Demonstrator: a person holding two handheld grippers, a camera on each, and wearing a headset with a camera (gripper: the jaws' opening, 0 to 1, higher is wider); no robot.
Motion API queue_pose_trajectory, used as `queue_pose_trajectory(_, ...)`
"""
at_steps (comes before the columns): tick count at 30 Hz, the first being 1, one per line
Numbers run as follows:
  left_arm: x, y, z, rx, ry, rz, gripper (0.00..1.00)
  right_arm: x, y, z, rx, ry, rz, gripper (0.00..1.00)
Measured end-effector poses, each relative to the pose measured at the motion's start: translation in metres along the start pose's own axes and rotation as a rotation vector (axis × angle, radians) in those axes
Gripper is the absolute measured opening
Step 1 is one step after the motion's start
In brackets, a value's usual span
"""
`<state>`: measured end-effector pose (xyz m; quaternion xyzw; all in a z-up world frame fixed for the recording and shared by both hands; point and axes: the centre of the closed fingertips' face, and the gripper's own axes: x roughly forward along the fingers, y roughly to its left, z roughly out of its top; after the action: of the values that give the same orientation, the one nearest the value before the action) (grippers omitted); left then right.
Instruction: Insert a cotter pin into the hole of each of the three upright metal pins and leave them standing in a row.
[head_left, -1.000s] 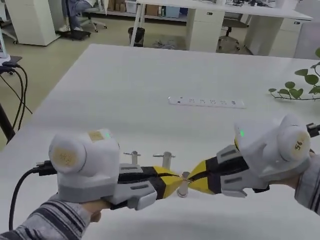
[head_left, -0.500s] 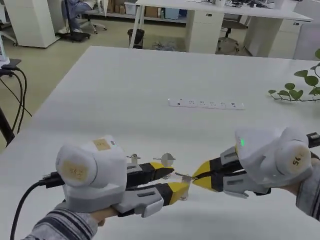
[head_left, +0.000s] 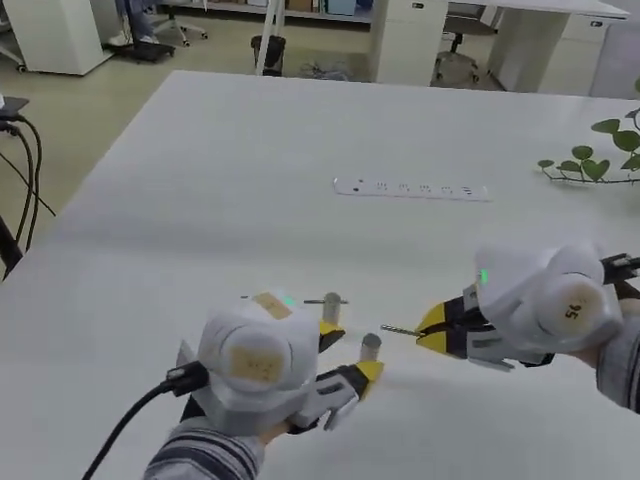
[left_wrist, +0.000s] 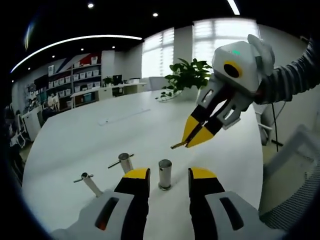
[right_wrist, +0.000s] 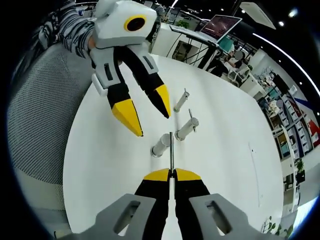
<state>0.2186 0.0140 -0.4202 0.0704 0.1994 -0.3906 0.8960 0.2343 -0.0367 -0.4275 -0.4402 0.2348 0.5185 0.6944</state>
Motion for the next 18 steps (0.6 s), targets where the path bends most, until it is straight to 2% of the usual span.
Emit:
queue_pose_trajectory(2, 0.006, 0.000, -0.001, -0.009, 0.005, 0.017, 0.28, 0.004, 0.001, -0.005, 0.002, 0.013, 0.006, 0.00)
queue_pose_trajectory(8, 0.015, 0.009, -0.008, -0.016, 0.033, 0.065, 0.26, 0.015, 0.004, -0.015, -0.016, 0.050, 0.023, 0.00)
queue_pose_trajectory(11, 0.021, 0.012, -0.015, -0.027, 0.056, 0.083, 0.23, 0.019, 0.005, -0.020, -0.032, 0.071, 0.028, 0.00)
queue_pose_trajectory(18, 0.029, 0.008, -0.023, -0.031, 0.082, 0.069, 0.21, 0.027, 0.005, -0.023, -0.050, 0.090, 0.036, 0.00)
